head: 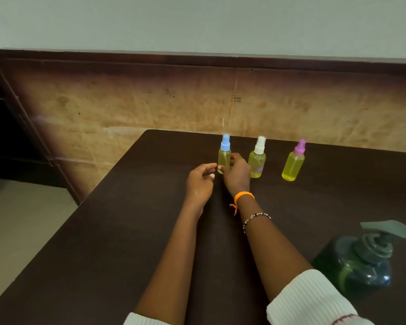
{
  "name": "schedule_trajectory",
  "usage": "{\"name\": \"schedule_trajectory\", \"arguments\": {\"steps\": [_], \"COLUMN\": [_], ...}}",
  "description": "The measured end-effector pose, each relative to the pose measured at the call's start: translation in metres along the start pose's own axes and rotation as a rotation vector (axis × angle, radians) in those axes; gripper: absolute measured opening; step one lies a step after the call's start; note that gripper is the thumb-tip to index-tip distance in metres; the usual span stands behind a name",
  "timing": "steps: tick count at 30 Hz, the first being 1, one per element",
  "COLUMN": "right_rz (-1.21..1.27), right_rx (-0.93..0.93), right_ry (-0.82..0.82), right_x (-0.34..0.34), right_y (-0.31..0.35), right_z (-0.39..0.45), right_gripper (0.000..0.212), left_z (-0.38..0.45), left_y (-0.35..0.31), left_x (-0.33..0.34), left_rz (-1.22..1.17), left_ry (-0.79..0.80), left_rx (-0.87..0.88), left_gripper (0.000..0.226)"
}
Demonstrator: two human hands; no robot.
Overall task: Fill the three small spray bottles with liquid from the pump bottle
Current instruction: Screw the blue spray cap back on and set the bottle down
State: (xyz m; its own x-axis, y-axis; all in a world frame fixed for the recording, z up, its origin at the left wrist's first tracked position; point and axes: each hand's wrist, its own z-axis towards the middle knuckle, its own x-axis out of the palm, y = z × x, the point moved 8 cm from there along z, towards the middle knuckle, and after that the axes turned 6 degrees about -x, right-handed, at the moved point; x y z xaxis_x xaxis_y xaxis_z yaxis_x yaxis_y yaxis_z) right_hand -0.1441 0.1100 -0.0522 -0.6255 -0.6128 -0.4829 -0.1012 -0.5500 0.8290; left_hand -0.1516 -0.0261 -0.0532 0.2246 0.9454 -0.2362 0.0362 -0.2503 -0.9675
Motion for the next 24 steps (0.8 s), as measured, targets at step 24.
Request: {"name": "schedule_trajectory", "arguments": {"steps": [24], "right_rz": [0.07], "right_rx": [-0.262], "right_ry": [-0.041], "right_x": [-0.174], "right_y": [0.053], "right_z": [-0.252], "right_gripper": [0.029], "left_z": [-0.19], "left_y": [-0.012], "left_x": [0.046], "left_rz": [-0.268], "left_ry": [0.243], "left_rx": [-0.036], "left_gripper": [0.029]}}
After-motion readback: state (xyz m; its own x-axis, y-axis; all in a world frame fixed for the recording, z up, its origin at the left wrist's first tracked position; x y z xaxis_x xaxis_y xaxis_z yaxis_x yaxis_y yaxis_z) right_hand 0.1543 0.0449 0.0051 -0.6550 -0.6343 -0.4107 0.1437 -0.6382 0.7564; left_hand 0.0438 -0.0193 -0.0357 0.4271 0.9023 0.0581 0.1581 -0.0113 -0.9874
